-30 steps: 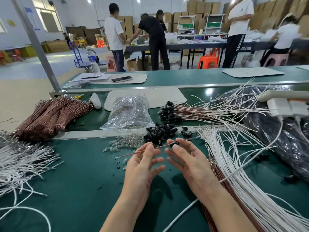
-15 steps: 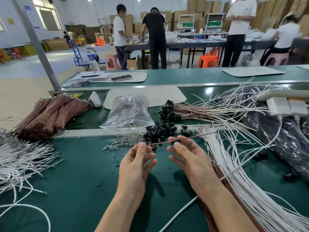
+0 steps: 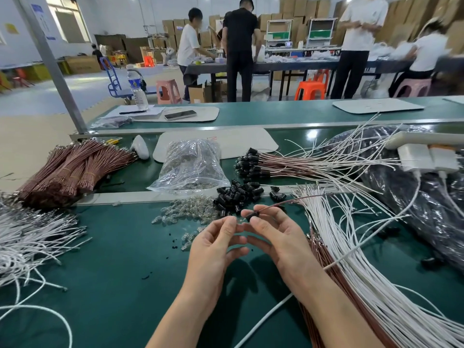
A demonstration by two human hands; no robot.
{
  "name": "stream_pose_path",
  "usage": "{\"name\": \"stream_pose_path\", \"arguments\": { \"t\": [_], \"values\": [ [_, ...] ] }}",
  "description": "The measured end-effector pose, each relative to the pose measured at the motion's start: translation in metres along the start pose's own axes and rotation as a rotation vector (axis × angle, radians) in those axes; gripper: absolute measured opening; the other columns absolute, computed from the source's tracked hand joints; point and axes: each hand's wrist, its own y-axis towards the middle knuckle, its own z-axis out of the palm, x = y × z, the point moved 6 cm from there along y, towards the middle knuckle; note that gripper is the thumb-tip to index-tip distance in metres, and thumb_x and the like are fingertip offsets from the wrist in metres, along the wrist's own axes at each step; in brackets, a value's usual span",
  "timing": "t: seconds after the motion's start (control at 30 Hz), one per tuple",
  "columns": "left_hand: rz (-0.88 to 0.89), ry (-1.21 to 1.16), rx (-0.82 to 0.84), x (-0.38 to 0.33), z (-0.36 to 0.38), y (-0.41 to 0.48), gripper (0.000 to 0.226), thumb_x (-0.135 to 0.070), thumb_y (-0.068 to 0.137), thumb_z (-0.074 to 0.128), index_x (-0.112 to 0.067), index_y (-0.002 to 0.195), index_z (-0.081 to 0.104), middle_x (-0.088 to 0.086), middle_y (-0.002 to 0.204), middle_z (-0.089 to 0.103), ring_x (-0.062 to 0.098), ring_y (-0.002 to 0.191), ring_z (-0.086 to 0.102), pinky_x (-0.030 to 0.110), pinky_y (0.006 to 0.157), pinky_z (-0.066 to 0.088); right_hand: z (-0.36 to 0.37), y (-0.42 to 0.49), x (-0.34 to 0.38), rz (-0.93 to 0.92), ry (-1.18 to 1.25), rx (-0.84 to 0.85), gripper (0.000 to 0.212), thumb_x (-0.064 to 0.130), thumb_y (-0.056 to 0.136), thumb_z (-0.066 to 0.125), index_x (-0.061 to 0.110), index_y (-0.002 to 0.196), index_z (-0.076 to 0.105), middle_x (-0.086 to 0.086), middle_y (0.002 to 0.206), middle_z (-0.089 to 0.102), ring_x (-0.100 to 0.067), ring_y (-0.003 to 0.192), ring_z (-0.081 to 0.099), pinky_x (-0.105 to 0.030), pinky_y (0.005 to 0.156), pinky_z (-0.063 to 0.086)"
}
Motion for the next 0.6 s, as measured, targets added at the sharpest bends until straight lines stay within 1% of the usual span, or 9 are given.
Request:
{"name": "stream_pose_path", "arguments": {
  "t": [0.1, 0.17, 0.27, 0.37, 0.5, 0.6],
  "values": [
    [-0.001, -0.016, -0.050, -0.001, -0.004, 0.002, 0.030, -0.035, 0.080, 0.070, -0.008, 0.093, 0.071, 0.007, 0.085, 0.071, 0.014, 0.067, 0.066, 0.025, 0.058, 0.056, -0.018, 0.001, 0.013, -0.073, 0.057, -0.155, 0.018, 0.005, 0.090, 0.066, 0.014, 0.106, 0.066, -0.009, 0.103, 0.077, -0.023, 0.093, 0.074, -0.028, 0.075, 0.060],
    [0.002, 0.002, -0.049, -0.001, -0.004, 0.001, 0.032, -0.038, 0.080, 0.068, -0.009, 0.093, 0.070, 0.006, 0.083, 0.070, 0.014, 0.066, 0.065, 0.026, 0.058, 0.056, -0.033, 0.001, 0.027, -0.170, 0.076, -0.278, 0.018, -0.001, 0.095, 0.059, 0.012, 0.106, 0.065, -0.007, 0.096, 0.076, -0.021, 0.089, 0.073, -0.026, 0.078, 0.059],
    [0.021, 0.095, -0.020, 0.001, -0.001, 0.000, 0.028, -0.037, 0.088, 0.065, -0.010, 0.093, 0.070, 0.005, 0.082, 0.070, 0.015, 0.067, 0.064, 0.027, 0.060, 0.056, -0.052, -0.004, 0.047, -0.313, 0.084, -0.419, 0.018, -0.002, 0.097, 0.055, 0.013, 0.105, 0.062, -0.002, 0.090, 0.074, -0.015, 0.084, 0.071, -0.023, 0.079, 0.058],
    [0.062, 0.218, 0.025, 0.002, 0.005, -0.004, 0.023, -0.030, 0.098, 0.060, -0.008, 0.095, 0.068, 0.003, 0.081, 0.070, 0.016, 0.068, 0.065, 0.025, 0.060, 0.055, -0.068, -0.008, 0.058, -0.388, 0.100, -0.547, 0.019, -0.002, 0.098, 0.054, 0.014, 0.105, 0.061, 0.001, 0.086, 0.072, -0.012, 0.079, 0.069, -0.023, 0.078, 0.057],
    [0.124, 0.389, 0.095, 0.003, 0.013, -0.009, 0.021, -0.027, 0.101, 0.057, -0.009, 0.096, 0.068, 0.003, 0.083, 0.072, 0.017, 0.069, 0.066, 0.024, 0.063, 0.055, -0.080, -0.007, 0.058, -0.395, 0.136, -0.624, 0.021, -0.002, 0.097, 0.053, 0.018, 0.101, 0.061, -0.002, 0.090, 0.070, -0.015, 0.079, 0.067, -0.024, 0.076, 0.056],
    [0.140, 0.469, 0.107, 0.005, 0.015, -0.012, 0.019, -0.026, 0.102, 0.057, -0.011, 0.095, 0.067, 0.003, 0.083, 0.071, 0.015, 0.069, 0.066, 0.023, 0.064, 0.055, -0.081, -0.008, 0.059, -0.416, 0.108, -0.651, 0.021, -0.001, 0.096, 0.054, 0.019, 0.101, 0.061, -0.001, 0.089, 0.070, -0.012, 0.076, 0.066, -0.023, 0.073, 0.055]
  ]
}}
